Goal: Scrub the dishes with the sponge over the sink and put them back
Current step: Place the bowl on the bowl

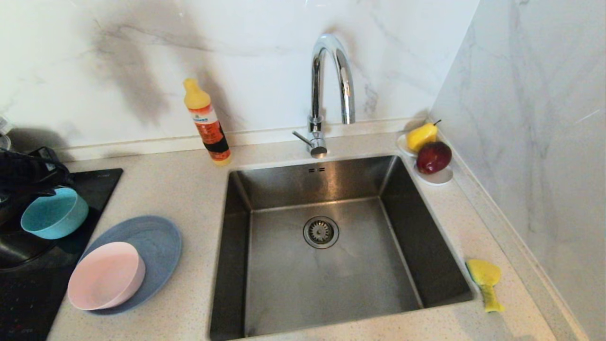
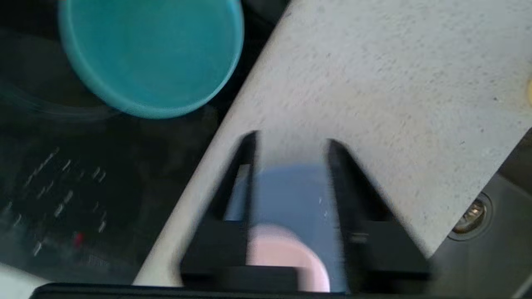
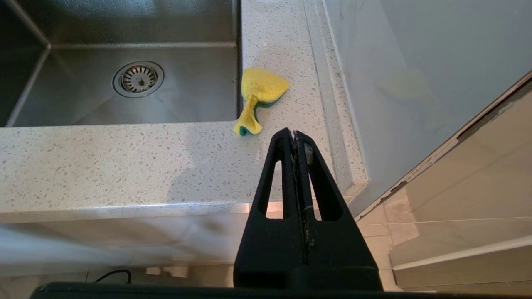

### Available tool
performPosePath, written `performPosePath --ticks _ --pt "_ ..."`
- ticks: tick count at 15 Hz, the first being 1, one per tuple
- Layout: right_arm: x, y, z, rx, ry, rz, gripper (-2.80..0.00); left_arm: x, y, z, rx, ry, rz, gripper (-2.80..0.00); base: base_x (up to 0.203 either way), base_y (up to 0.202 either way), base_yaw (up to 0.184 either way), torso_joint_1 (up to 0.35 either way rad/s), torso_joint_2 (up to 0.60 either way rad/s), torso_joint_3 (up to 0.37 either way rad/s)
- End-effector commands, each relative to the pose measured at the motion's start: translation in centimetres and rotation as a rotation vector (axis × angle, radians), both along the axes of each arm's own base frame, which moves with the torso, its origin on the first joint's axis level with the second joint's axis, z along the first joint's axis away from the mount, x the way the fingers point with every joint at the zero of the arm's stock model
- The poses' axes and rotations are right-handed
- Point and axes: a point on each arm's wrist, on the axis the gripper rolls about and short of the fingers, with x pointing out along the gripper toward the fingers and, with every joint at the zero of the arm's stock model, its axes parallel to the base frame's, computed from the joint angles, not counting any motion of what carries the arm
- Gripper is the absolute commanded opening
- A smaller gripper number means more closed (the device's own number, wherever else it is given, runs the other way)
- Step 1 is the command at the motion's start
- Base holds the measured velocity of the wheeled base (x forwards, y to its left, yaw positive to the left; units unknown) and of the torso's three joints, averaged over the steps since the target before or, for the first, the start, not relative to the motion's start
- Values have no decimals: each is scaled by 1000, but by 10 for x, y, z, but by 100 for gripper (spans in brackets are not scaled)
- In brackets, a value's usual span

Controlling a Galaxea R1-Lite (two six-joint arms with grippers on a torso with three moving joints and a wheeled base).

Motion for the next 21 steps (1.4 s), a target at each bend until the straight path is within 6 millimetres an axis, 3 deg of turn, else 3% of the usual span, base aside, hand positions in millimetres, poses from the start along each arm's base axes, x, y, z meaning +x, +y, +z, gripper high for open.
performPosePath --ticks 1,9,12,21 --pt "0 0 0 0 1 0 -280 21 11 -19 -27 21 -33 0 0 0 0 0 0 0" --pt "0 0 0 0 1 0 -280 49 51 -45 -18 15 10 0 0 0 0 0 0 0" --pt "0 0 0 0 1 0 -280 56 56 -49 -16 16 7 0 0 0 0 0 0 0" --pt "0 0 0 0 1 0 -280 76 66 -87 -55 91 -2 0 0 0 0 0 0 0"
